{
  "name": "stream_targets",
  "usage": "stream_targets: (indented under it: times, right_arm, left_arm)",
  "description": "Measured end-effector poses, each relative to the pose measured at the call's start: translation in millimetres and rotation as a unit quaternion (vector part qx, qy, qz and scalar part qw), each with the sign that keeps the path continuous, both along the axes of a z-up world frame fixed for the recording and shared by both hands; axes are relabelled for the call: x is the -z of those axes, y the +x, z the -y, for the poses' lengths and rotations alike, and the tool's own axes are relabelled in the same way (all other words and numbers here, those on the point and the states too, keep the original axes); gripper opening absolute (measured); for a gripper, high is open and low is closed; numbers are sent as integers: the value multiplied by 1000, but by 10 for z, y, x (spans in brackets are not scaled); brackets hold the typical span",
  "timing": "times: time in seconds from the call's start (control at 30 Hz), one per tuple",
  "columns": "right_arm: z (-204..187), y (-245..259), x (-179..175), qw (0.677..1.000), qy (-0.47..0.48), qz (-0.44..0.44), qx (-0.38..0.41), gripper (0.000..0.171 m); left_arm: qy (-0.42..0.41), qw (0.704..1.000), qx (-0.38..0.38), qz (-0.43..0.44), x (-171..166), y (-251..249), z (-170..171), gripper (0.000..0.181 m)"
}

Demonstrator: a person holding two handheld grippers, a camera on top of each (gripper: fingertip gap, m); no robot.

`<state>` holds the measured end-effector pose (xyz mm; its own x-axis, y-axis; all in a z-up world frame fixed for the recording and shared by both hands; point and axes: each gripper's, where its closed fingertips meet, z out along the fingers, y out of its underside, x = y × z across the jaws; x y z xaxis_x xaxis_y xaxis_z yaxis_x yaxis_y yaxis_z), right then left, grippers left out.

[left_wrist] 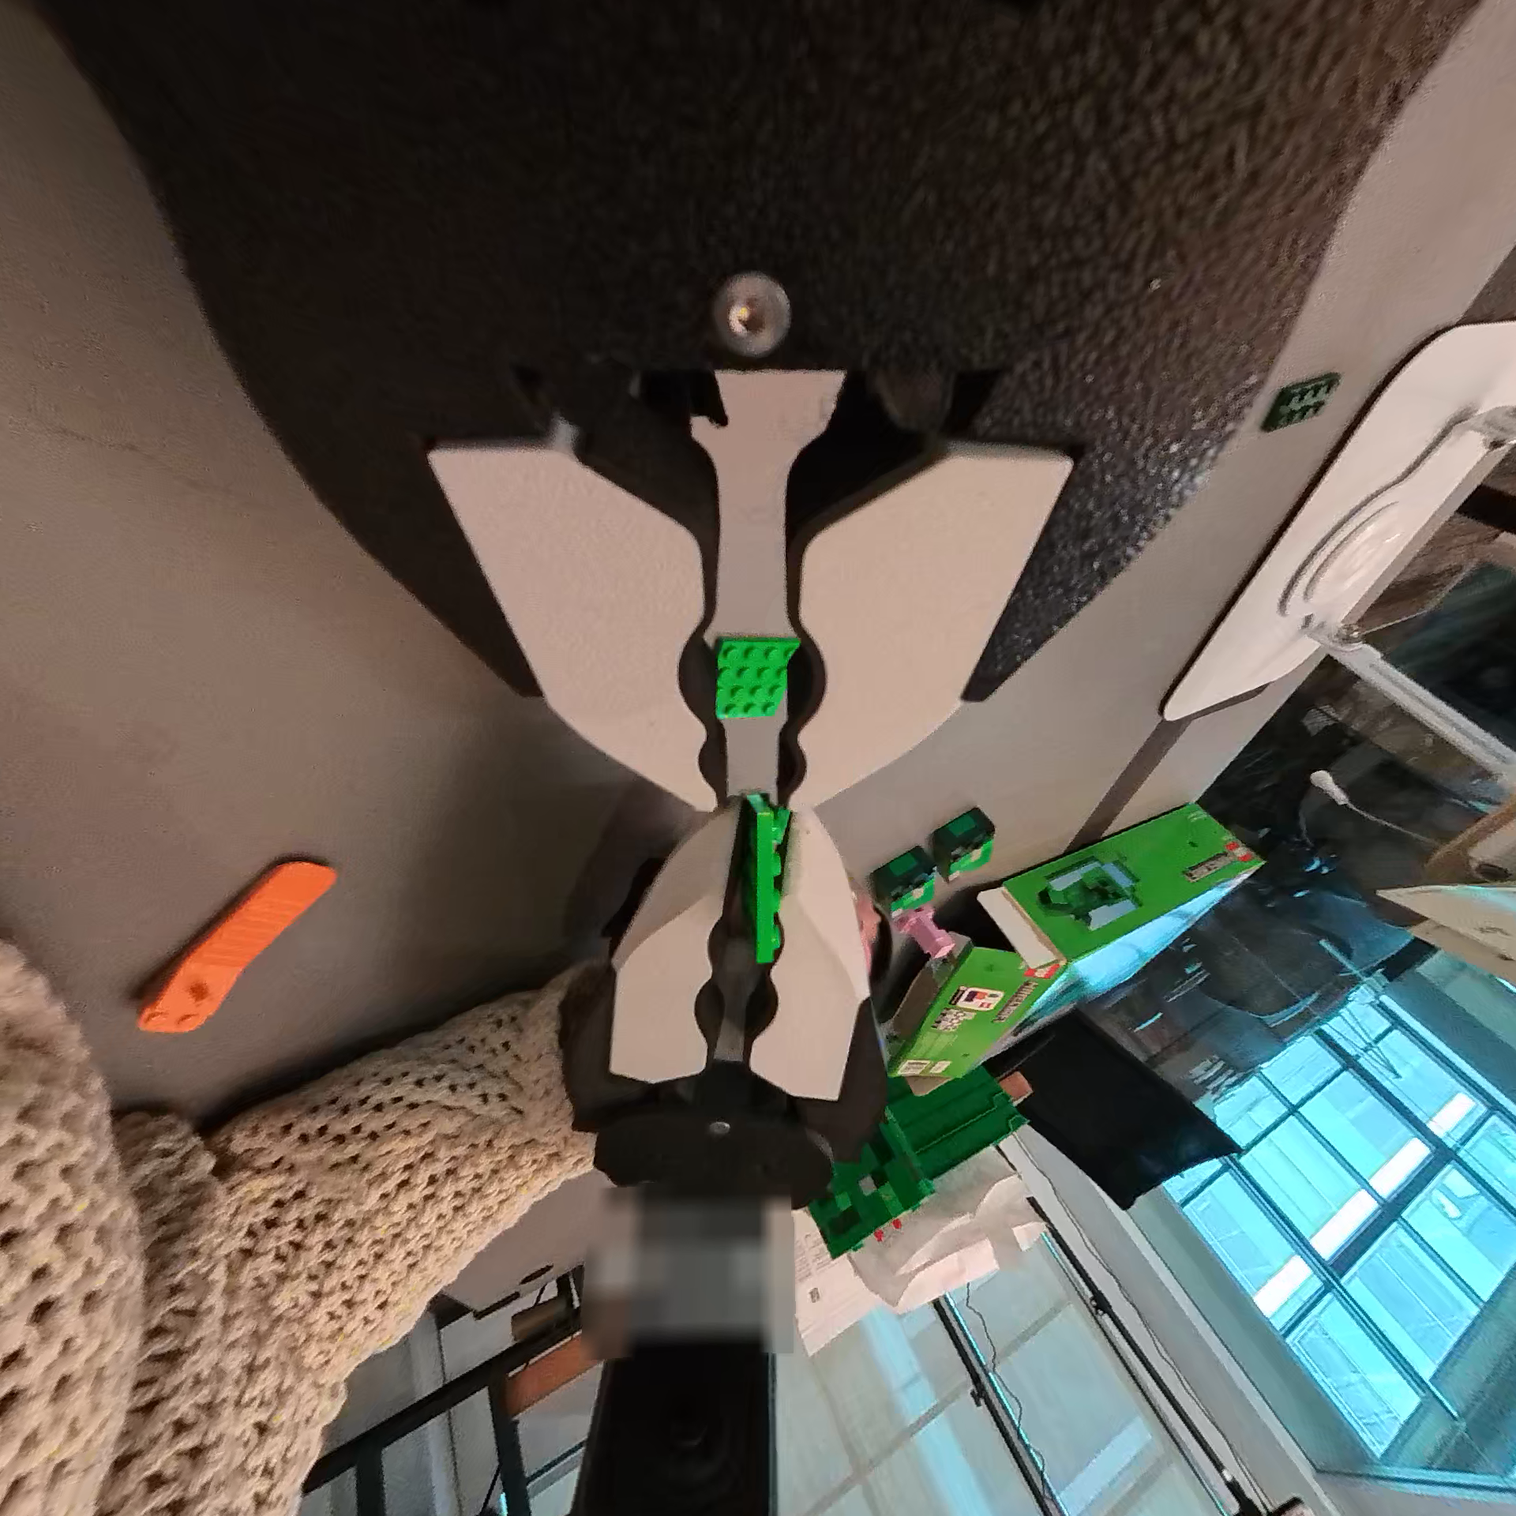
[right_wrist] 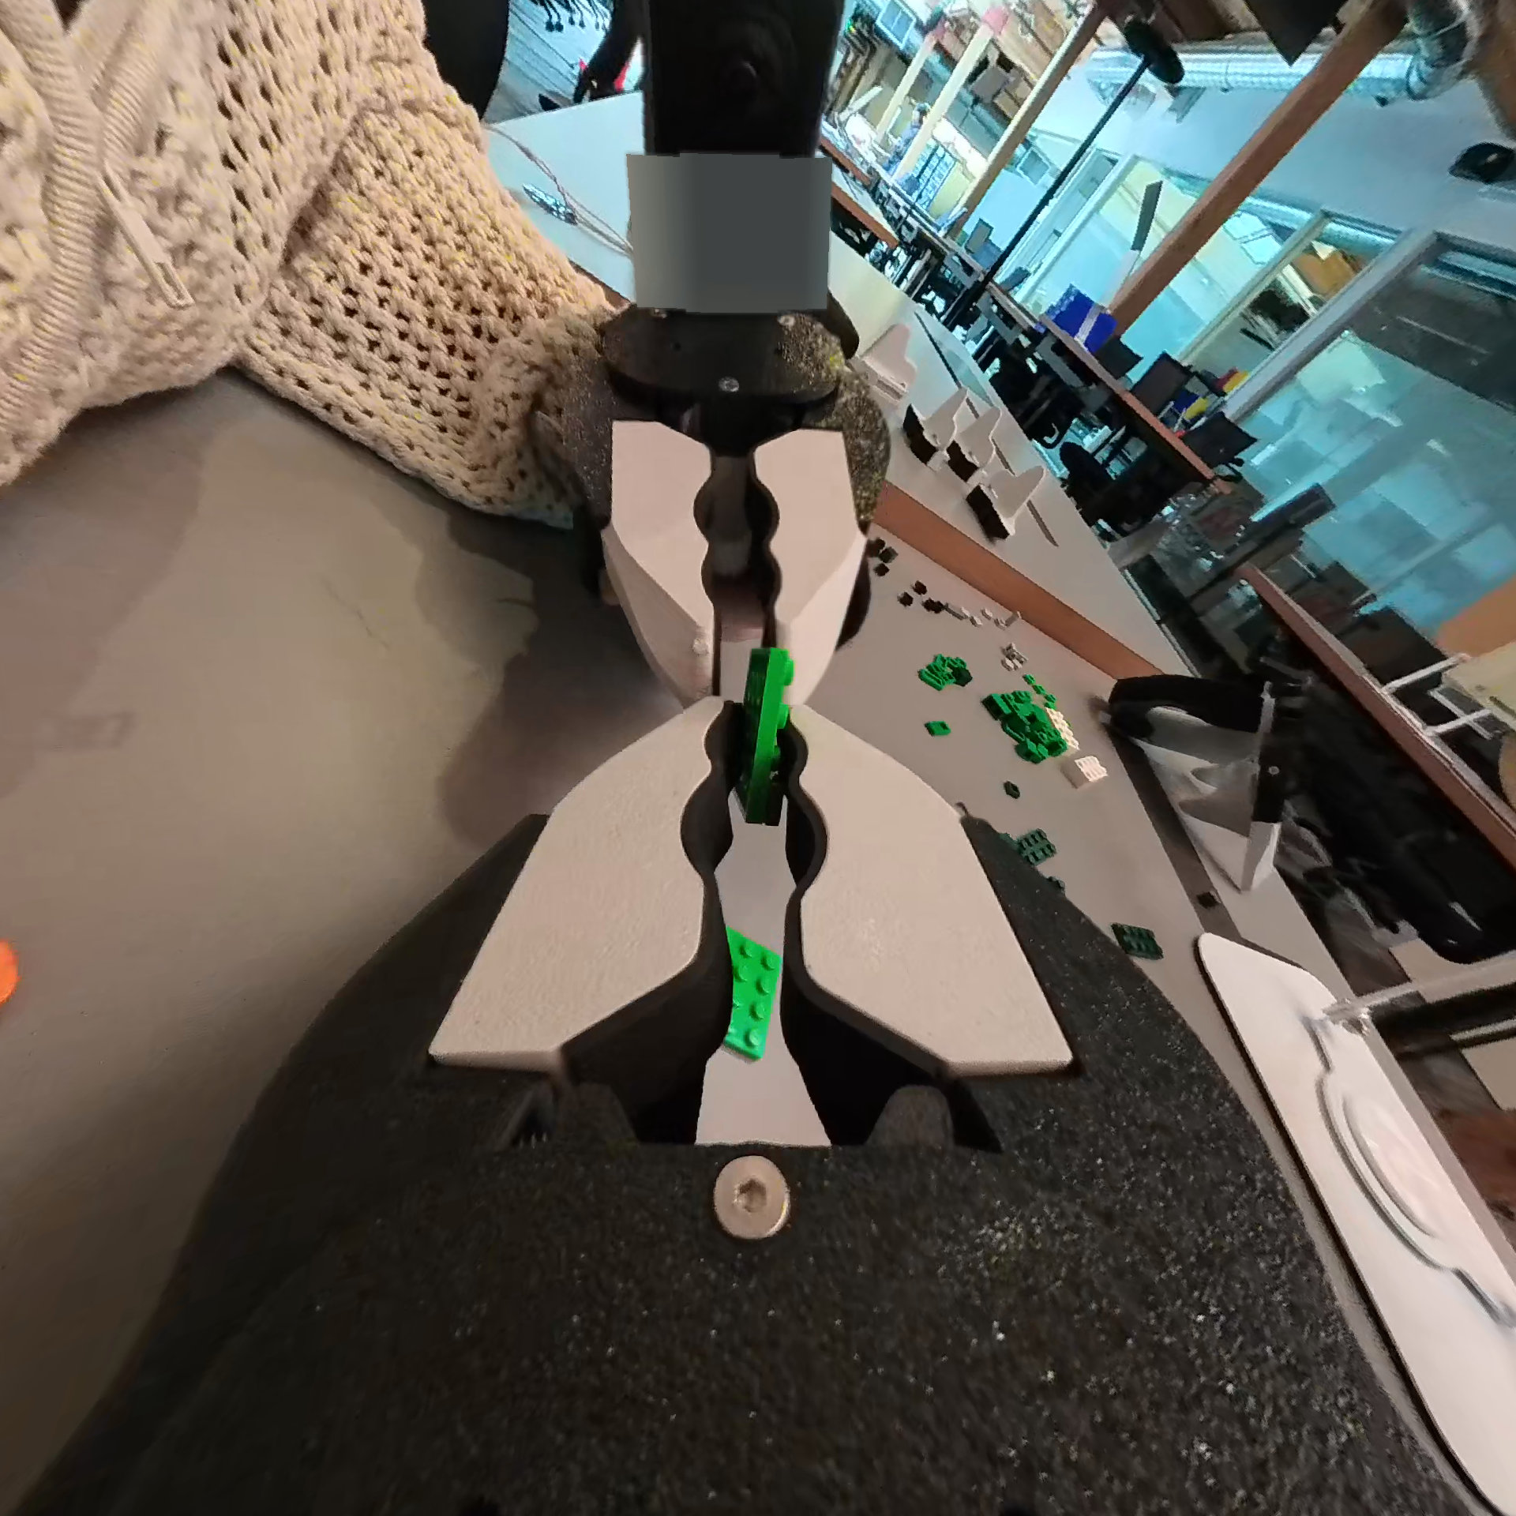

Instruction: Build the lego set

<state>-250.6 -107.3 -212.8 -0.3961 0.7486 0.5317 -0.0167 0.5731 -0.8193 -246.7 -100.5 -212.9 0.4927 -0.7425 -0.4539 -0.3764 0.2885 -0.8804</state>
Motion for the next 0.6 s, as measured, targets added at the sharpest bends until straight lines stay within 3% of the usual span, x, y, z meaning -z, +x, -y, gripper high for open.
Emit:
stream_targets:
  times: [0.6]
  right_arm:
    - [40, 2, 20, 1000, -4, 7, -14, 8]
  left_arm:
    - [-7, 999, 19, 36, -85, 25, 46, 8]
